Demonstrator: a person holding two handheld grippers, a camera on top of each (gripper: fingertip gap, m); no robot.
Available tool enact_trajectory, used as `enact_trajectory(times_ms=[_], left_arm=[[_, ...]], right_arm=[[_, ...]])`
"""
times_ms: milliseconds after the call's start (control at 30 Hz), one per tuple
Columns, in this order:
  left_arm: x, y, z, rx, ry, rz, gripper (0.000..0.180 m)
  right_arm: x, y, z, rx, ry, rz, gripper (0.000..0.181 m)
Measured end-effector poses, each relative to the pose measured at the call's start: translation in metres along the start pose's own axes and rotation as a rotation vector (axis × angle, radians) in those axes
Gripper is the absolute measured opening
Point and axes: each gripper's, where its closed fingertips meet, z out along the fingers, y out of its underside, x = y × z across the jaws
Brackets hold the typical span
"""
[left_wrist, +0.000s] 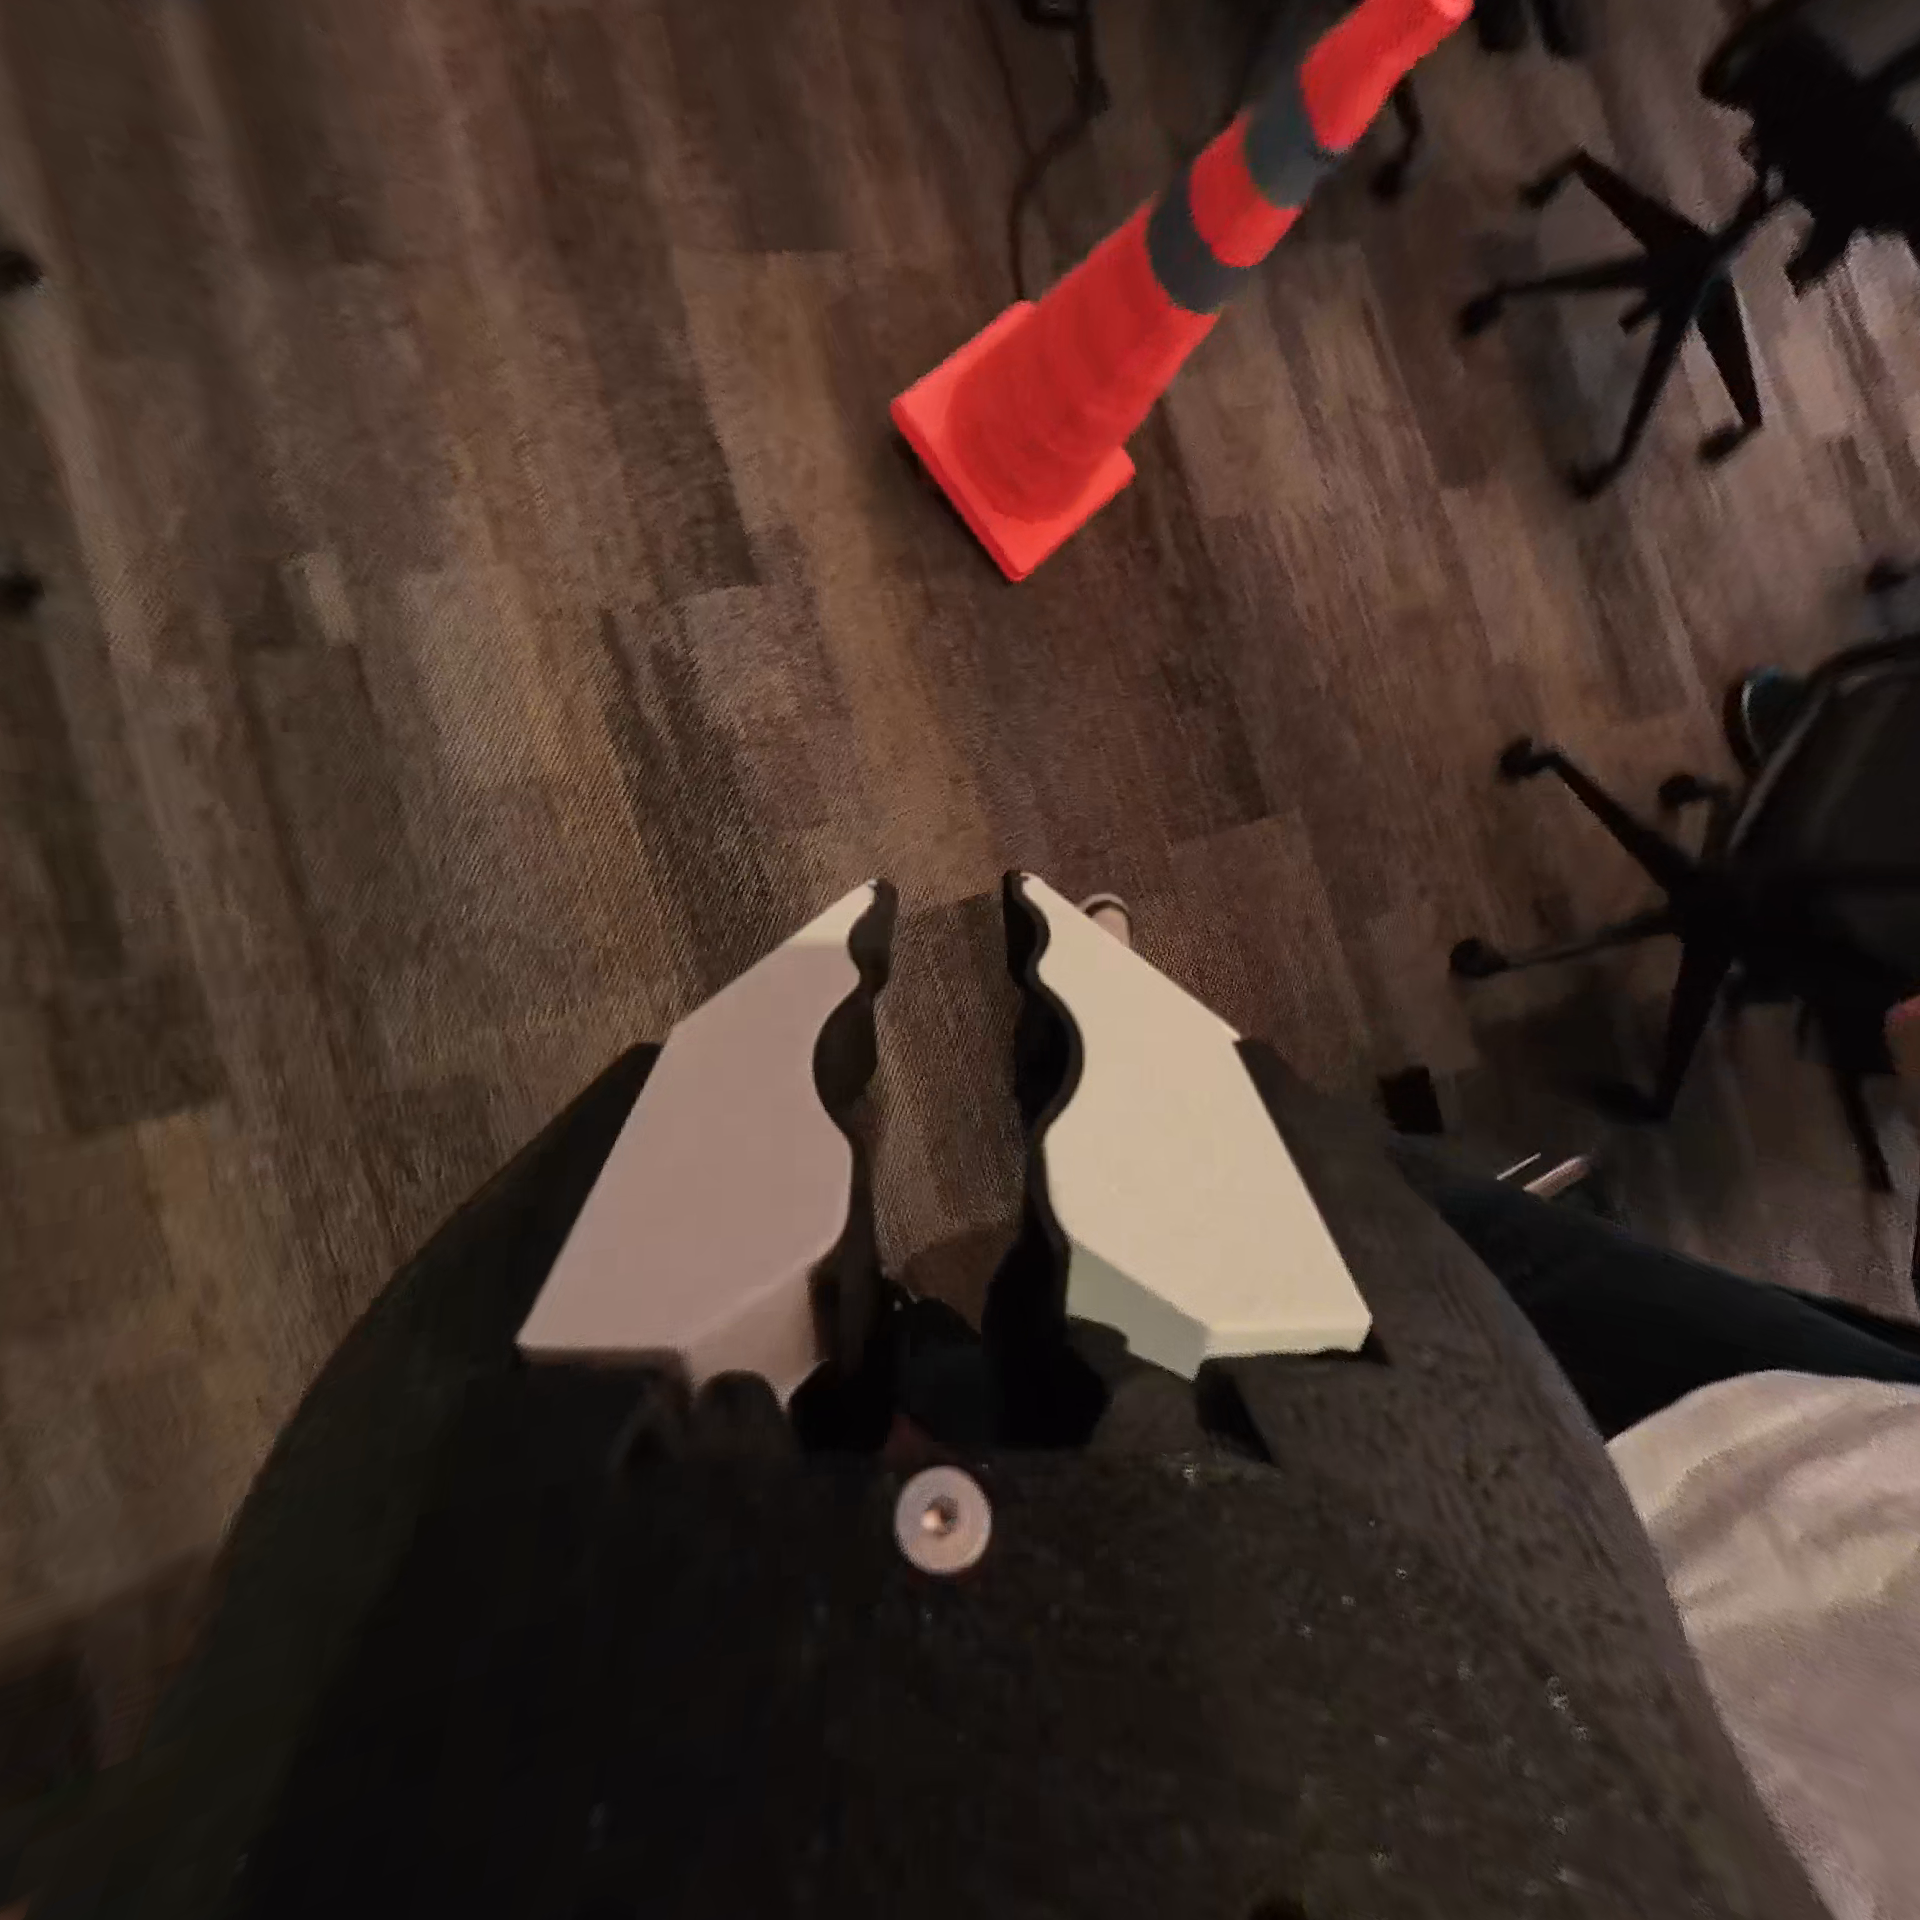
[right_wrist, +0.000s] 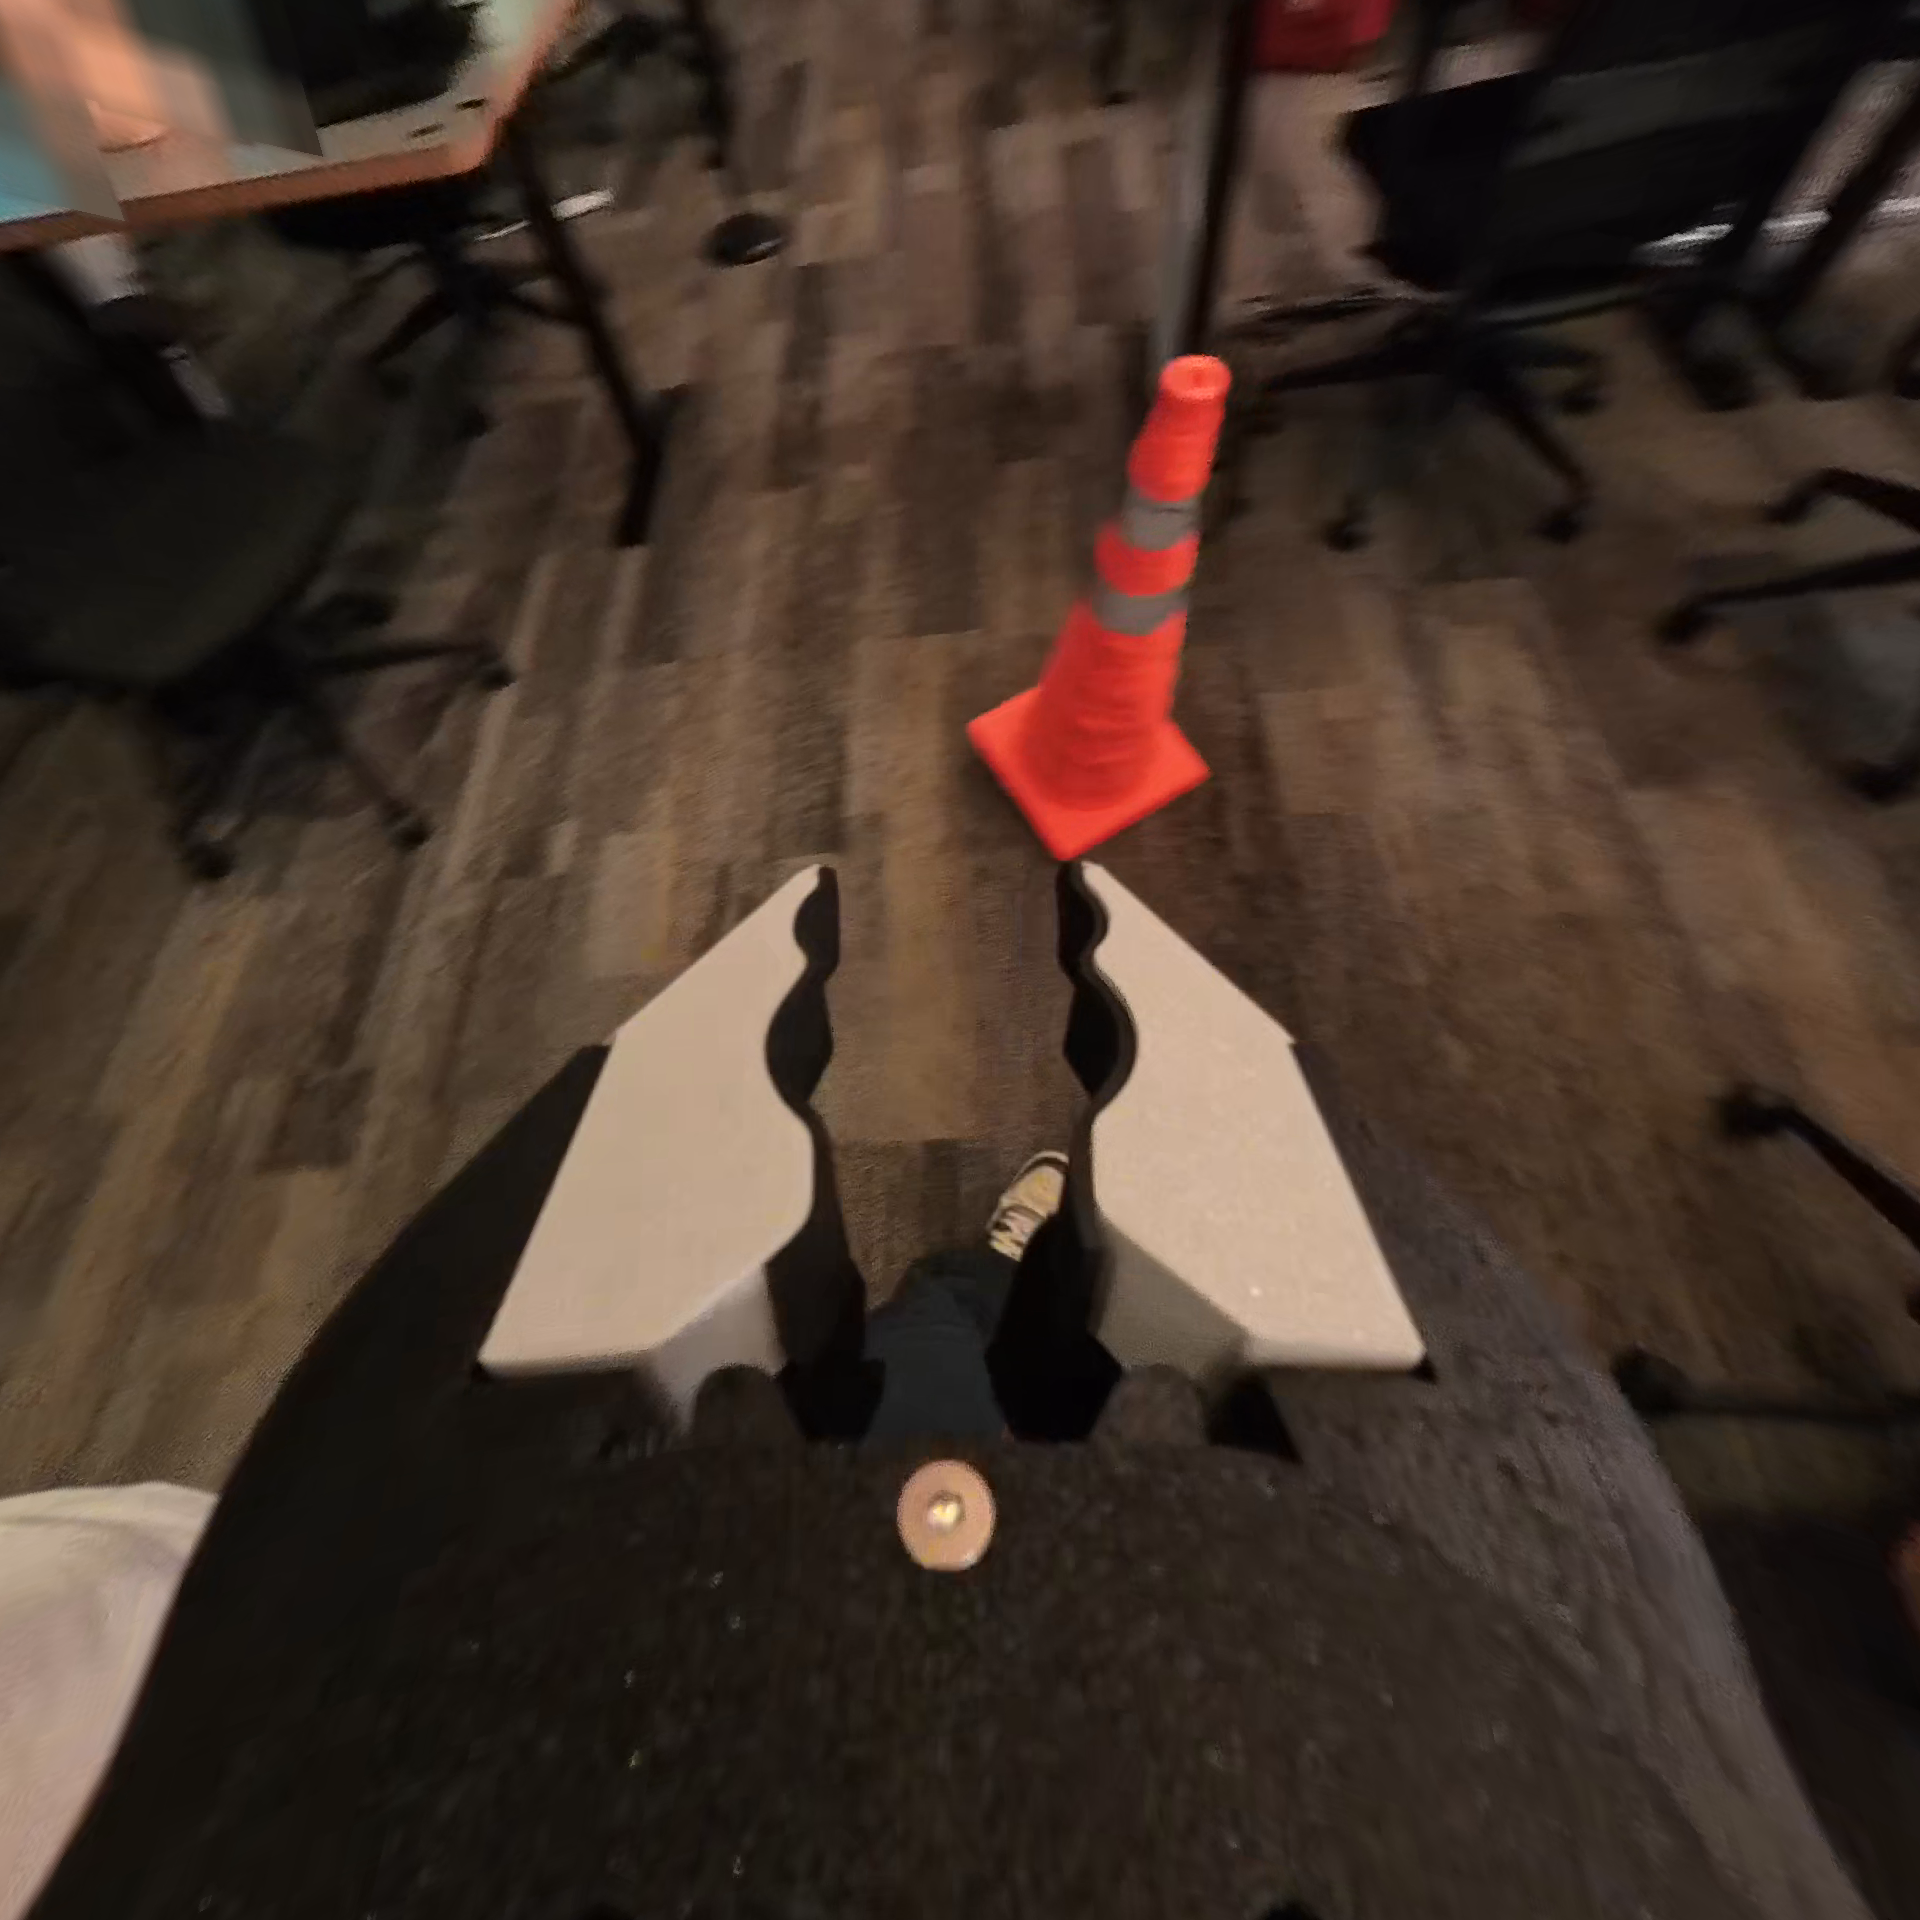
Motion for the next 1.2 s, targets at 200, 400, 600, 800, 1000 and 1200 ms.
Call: enact_trajectory(times_ms=[200, 400, 600, 800, 1000, 1200], left_arm=[[0.134, -0.108, 0.131, -0.036, 0.153, 0.19, 0.02], [0.314, -0.215, 0.252, -0.08, 0.268, 0.368, 0.018], [0.497, -0.295, 0.346, -0.112, 0.428, 0.59, 0.018], [0.636, -0.334, 0.461, -0.205, 0.554, 0.68, 0.018], [0.767, -0.397, 0.582, -0.184, 0.63, 0.778, 0.018], [0.895, -0.48, 0.664, -0.207, 0.711, 0.803, 0.019]], right_arm=[[0.149, -0.006, 0.02, 0.047, 0.238, 0.103, 0.034], [0.274, -0.055, 0.058, 0.08, 0.284, 0.151, 0.028], [0.387, -0.11, 0.089, 0.105, 0.356, 0.131, 0.025], [0.488, -0.151, 0.141, 0.142, 0.425, 0.222, 0.025], [0.603, -0.178, 0.218, 0.075, 0.484, 0.264, 0.025], [0.735, -0.271, 0.255, 0.084, 0.562, 0.254, 0.025]])
